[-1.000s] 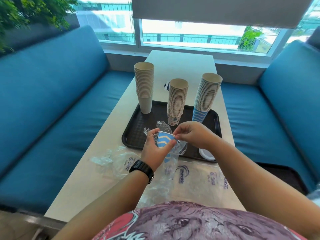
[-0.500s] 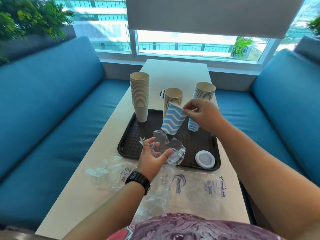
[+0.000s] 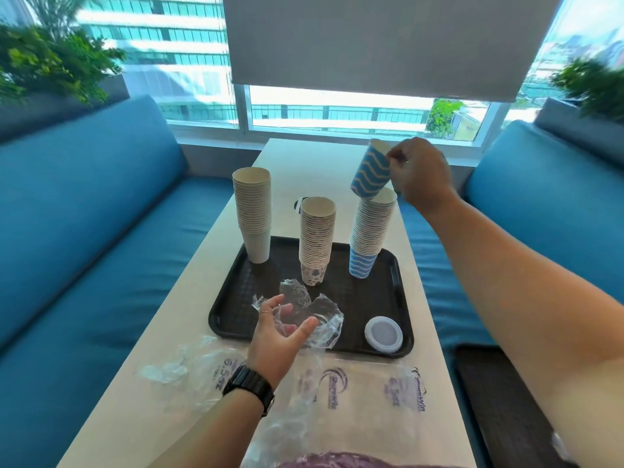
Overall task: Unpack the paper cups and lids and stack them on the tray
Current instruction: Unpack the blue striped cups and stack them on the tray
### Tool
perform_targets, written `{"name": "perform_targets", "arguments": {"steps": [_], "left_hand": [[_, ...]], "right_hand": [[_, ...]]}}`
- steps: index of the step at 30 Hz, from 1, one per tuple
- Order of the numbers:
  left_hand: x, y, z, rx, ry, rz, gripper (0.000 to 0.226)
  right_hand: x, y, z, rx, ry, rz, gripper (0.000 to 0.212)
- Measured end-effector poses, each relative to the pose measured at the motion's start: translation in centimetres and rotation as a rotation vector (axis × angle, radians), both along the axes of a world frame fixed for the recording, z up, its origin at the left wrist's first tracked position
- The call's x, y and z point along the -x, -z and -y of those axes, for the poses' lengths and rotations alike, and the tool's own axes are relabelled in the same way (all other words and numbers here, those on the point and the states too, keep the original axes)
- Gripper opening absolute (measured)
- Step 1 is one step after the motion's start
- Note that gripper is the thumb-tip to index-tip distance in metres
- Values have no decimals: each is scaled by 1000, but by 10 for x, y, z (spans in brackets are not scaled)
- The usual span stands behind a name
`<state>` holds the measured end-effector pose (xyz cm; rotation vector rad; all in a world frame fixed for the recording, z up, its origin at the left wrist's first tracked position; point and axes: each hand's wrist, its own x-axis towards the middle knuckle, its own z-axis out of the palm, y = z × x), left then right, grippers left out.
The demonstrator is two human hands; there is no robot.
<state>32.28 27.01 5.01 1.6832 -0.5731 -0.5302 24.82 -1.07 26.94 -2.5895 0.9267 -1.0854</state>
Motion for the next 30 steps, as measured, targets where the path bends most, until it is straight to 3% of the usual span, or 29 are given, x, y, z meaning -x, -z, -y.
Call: {"name": "perform_targets", "arguments": {"steps": [6,10,23,30], "left_hand": [[-2,1,-1,-7,8,10,80],[-4,1,-2,-20,7,8,87],[-1,-3,-2,-13,12,-6,80],[-5,-6,-4,-5,23,-34,80]], "right_hand": [[0,10,4,95,45,-144,21],[0,23,0,94,63,-186,22],[1,48,-7,93,48,-318,25],[3,59,-11,63,73,-301,28]]}}
